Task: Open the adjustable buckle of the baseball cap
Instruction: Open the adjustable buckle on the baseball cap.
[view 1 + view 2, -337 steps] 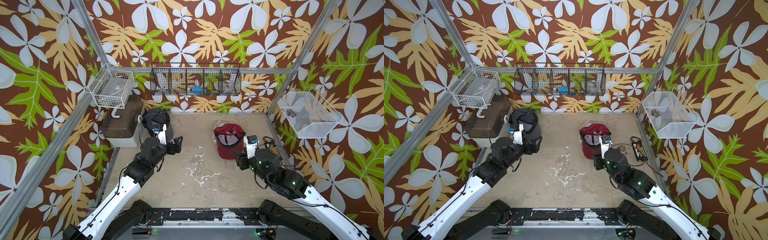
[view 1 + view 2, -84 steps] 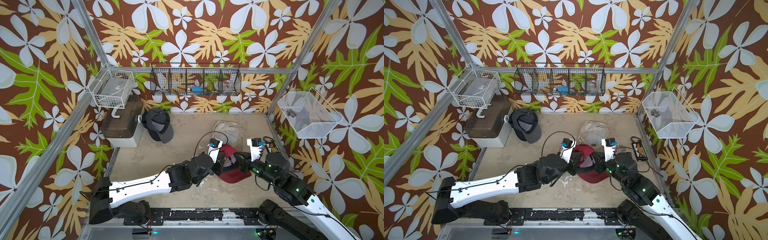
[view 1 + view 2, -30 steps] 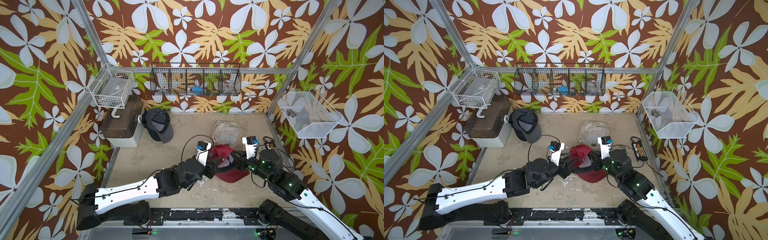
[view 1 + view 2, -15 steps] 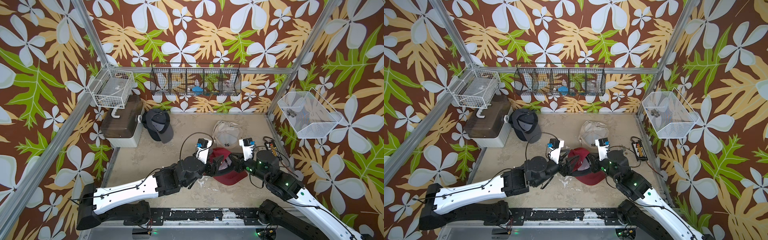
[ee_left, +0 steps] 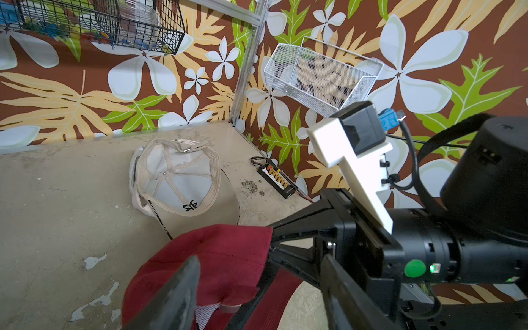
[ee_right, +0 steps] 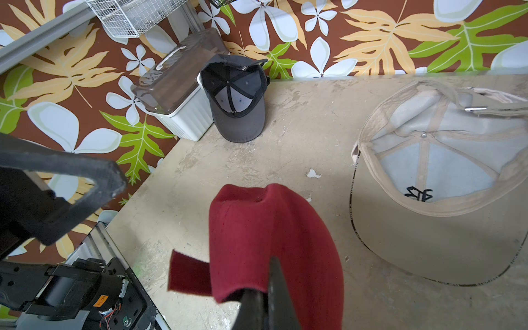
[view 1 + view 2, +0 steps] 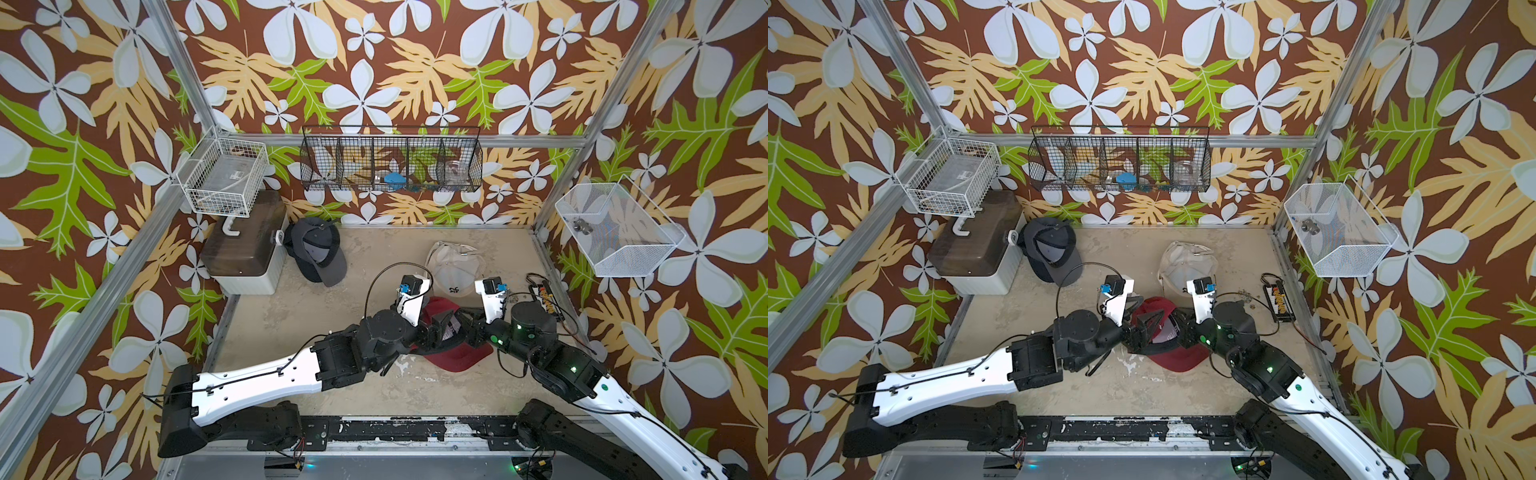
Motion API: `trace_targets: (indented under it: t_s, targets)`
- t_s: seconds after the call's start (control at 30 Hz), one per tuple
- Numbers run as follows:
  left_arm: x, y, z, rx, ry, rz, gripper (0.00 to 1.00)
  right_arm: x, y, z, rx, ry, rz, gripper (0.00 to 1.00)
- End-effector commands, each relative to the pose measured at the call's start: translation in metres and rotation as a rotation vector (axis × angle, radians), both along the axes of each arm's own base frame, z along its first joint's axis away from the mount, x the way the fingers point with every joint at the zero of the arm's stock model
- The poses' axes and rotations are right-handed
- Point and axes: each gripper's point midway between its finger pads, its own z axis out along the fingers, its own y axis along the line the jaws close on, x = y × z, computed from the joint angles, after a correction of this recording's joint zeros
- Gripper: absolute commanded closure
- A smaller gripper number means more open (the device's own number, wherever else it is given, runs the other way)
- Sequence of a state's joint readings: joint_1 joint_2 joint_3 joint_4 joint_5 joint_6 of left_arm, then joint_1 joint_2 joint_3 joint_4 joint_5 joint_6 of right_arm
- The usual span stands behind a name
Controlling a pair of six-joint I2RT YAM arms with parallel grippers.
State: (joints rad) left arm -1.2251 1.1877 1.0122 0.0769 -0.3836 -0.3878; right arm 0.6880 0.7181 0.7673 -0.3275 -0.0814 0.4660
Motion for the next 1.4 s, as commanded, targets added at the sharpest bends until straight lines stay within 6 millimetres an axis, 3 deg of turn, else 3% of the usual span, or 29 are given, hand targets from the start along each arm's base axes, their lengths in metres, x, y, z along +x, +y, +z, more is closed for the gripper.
trace_targets:
  t_s: [0.0,0.27,0.73,0.83,1.07,1.37]
  targets:
    - [-0.002,-0.003,-0.008,0.010,0.015,-0.014,0.31,0.003,0.000,0.016,0.027,-0.051,-0.008,1.00]
    - [0.000,-0.005,-0.034,0.051,0.047,-0.006,0.31,0.002,0.001,0.021,0.037,-0.057,-0.005,1.00]
    - [0.007,-0.012,-0.032,0.066,0.010,0.015,0.36,-0.002,0.005,0.021,0.039,-0.054,0.009,1.00]
    - [0.008,-0.013,-0.033,0.073,0.010,0.016,0.44,-0.004,0.007,0.022,0.038,-0.056,0.013,1.00]
    - [0.009,-0.011,-0.034,0.068,0.013,0.029,0.79,-0.005,0.006,0.027,0.039,-0.067,0.009,1.00]
    - [0.007,-0.004,-0.035,0.061,0.019,0.030,0.93,-0.004,0.004,0.032,0.048,-0.075,-0.004,1.00]
